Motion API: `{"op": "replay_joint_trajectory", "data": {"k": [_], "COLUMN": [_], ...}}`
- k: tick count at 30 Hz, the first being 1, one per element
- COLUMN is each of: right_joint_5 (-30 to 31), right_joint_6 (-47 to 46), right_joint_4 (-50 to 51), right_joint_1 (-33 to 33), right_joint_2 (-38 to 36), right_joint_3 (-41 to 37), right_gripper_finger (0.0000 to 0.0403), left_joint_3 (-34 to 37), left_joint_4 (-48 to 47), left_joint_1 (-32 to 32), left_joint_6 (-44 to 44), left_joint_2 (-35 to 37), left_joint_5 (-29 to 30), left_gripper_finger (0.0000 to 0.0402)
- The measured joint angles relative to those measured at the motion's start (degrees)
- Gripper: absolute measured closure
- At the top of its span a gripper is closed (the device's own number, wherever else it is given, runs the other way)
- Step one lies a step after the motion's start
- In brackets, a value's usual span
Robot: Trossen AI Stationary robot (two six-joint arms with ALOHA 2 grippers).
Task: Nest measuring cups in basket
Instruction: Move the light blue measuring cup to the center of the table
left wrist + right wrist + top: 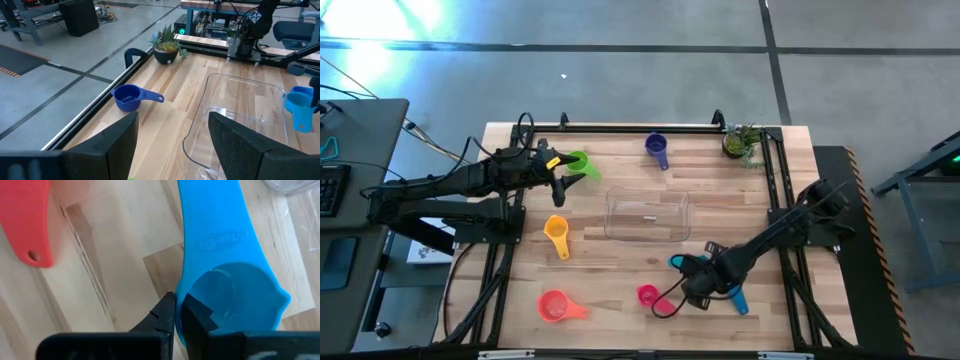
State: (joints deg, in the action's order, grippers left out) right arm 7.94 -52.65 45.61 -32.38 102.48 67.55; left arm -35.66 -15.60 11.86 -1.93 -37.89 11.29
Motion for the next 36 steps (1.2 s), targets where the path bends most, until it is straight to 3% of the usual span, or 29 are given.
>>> {"op": "replay_joint_trajectory", "data": {"k": [14,36], "right_joint_5": [-1.15,-3.24], "right_joint_6": [1.19,-2.39], "right_joint_4": [-1.81,-1.03], "right_joint_1": [2.75,1.53], "right_joint_2": [0.11,3.58], "right_joint_3": [0.00,-0.07], "right_gripper_finger": [0.0387,0.0387], "left_joint_3": [0.00,0.00], "left_joint_4": [-0.01,-0.02], "left_joint_1": [0.00,-0.02], "left_joint_6": [0.01,0.02], "left_joint_2": [0.00,0.02], "left_joint_5": [0.00,0.00], "left_gripper_finger": [0.0169,0.0169]}}
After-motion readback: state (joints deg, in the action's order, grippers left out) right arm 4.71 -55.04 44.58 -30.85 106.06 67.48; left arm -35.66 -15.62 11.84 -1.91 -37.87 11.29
